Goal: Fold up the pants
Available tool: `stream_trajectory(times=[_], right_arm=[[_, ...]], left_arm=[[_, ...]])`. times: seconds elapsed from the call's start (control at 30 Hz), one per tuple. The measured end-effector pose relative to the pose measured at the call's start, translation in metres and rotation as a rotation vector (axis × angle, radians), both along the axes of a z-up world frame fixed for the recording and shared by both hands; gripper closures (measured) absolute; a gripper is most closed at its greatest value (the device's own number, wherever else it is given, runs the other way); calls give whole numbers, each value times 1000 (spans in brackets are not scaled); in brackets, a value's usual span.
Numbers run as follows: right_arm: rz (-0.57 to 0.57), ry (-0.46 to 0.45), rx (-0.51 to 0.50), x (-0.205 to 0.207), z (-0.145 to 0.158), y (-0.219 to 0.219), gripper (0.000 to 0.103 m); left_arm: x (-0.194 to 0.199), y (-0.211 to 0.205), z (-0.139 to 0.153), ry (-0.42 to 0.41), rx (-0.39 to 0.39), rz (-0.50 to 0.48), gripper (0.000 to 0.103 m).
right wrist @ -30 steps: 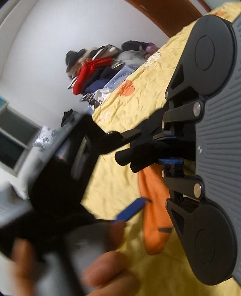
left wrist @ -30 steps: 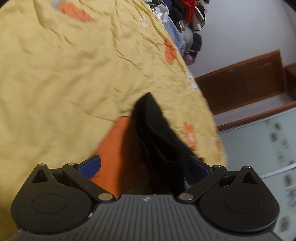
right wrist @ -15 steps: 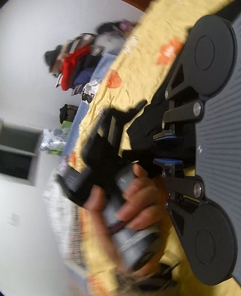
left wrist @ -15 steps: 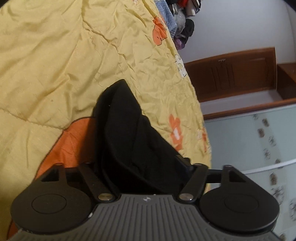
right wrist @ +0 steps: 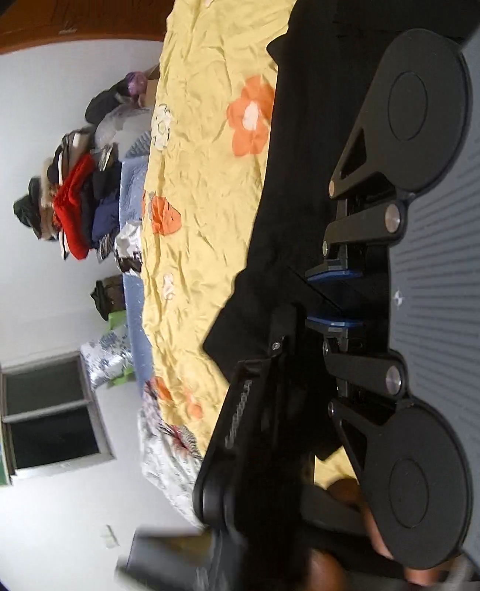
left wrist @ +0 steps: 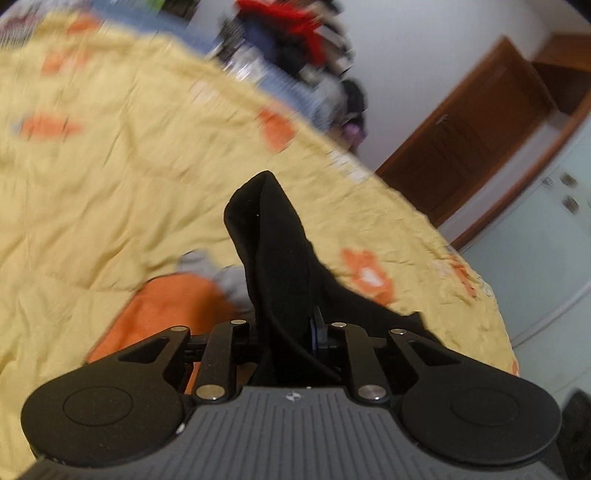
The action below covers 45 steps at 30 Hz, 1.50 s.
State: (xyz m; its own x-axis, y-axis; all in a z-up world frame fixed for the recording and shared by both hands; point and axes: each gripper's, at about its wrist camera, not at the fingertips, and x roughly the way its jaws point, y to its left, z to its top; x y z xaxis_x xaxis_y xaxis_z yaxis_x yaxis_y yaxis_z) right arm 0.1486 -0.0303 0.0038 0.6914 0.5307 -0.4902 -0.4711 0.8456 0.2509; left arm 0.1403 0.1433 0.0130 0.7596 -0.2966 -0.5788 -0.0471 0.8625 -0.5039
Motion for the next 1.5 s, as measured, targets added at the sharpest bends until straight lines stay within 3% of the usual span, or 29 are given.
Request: stream_trajectory(times=[0.13, 0.33, 0.53, 0.7, 0.83, 1.13, 1.2, 1.33, 1.37, 1.5], right_arm=[[-55, 18, 154, -15, 5, -31, 84], [-156, -5, 311, -40, 17, -100, 84], [-259, -2, 416, -53, 22, -178, 84], [-346, 14, 480, -65, 11, -248, 84], [-426, 38, 483, -75, -3, -295, 84], [-555, 119, 533, -83, -40, -363, 84], [-574, 129, 518, -84, -45, -370, 84], [-640, 123, 473, -93, -49, -382, 83], [-662, 120, 455, -97, -50, -387, 83], [-822, 96, 367, -119, -53, -418, 83]], left_arm=[[-25, -49, 32, -83, 101, -11, 85], [-45, -127, 58, -174, 158, -85, 84], [-44, -209, 66, -205, 189, -181, 83], [-38, -279, 55, -199, 218, -280, 82], [-27, -330, 35, -152, 216, -348, 81], [-12, -390, -2, -86, 244, -432, 79], [-6, -399, -7, -71, 243, -443, 74], [-6, -412, -14, -21, 190, -510, 50], [-9, -414, -12, -15, 174, -536, 50], [-22, -400, 5, -93, 128, -612, 39]])
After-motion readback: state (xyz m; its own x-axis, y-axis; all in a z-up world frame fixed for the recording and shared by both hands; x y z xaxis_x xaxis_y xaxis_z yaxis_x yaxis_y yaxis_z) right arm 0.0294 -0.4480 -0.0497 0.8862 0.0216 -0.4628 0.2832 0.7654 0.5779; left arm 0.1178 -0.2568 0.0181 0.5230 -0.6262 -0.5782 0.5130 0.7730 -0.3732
